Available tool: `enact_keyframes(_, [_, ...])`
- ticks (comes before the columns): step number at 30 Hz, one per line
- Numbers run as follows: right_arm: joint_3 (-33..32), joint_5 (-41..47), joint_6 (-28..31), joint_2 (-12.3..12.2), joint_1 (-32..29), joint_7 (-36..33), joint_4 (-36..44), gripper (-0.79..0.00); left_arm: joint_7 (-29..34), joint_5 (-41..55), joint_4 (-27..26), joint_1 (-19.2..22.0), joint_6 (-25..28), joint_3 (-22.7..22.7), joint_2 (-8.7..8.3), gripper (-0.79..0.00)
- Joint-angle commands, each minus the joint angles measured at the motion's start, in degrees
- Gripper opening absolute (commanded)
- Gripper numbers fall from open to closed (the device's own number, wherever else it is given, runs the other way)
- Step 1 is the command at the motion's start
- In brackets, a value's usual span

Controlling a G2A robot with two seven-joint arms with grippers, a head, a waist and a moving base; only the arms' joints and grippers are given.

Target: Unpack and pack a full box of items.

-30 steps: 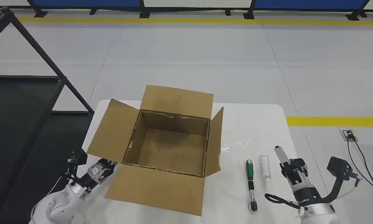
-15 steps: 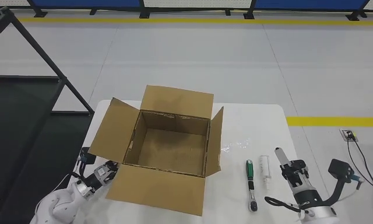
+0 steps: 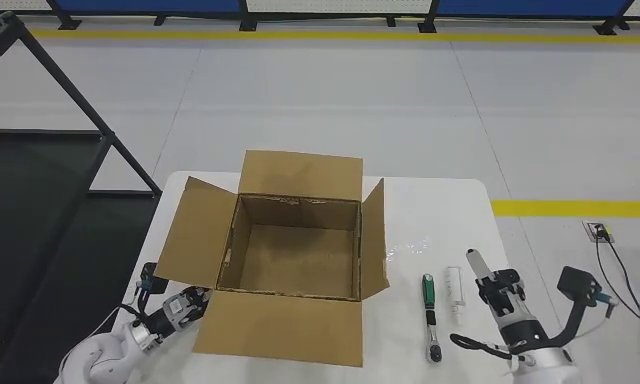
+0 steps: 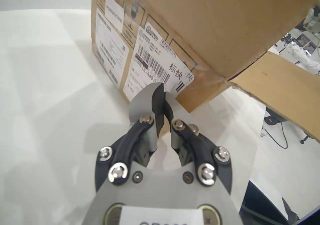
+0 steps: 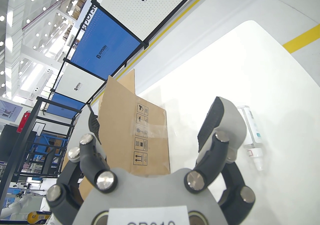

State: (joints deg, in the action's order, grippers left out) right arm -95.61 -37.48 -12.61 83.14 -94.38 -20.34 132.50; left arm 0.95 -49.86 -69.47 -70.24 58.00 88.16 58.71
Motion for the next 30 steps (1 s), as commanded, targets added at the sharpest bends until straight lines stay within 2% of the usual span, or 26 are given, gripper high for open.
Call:
enact_keyframes(1, [0.26,-0.21,0.03,-0.1,0.44,-0.51,-0.29,0.0,-0.9,-0.11,0.15,-0.14,0.0,-0.19,-0.46,-0.785])
enact_keyframes(5, [0.96,-1.07,-0.5,-0.34,1.71,-1.92,-1.19,0.0,-2.88,-0.02,0.49,-0.43,0.0,-0.1,-1.33,-0.785])
enact_keyframes(11, [1.33,-1.21,0.13,-0.83,3.42,-6.35,-2.15,0.0,-7.01,1.77,2.51,-0.81,0.0,3.01,-2.58,-0.785])
enact_keyframes(15, [-0.24,-1.76,1.2,-1.48,4.46,-12.43,-2.67,0.0,-9.96,3.62,2.75,-1.57,0.0,6.12,-3.41,-0.785])
enact_keyframes(20, [-2.71,-6.55,5.33,-2.83,4.9,-24.89,-2.14,0.0,-10.98,6.0,3.39,-2.01,-0.3,9.84,-4.1,-0.785])
enact_keyframes(21, [-3.2,-7.14,5.94,-3.05,4.87,-26.82,-1.96,0.0,-10.78,6.42,3.26,-2.06,-0.37,10.25,-4.17,-0.56])
enact_keyframes(23, [-4.16,-7.42,6.29,-3.35,4.89,-28.75,-1.43,0.0,-10.4,6.95,2.44,-2.37,-0.25,11.16,-4.33,0.0])
enact_keyframes(26, [-4.32,-6.92,6.04,-3.34,4.92,-28.49,-1.33,0.0,-9.81,7.81,0.6,-3.35,-0.5,12.23,-4.49,0.0])
enact_keyframes(30, [-4.32,-6.92,6.04,-3.34,4.92,-28.49,-1.33,0.0,-9.81,7.81,0.6,-3.35,-0.5,12.23,-4.49,0.0])
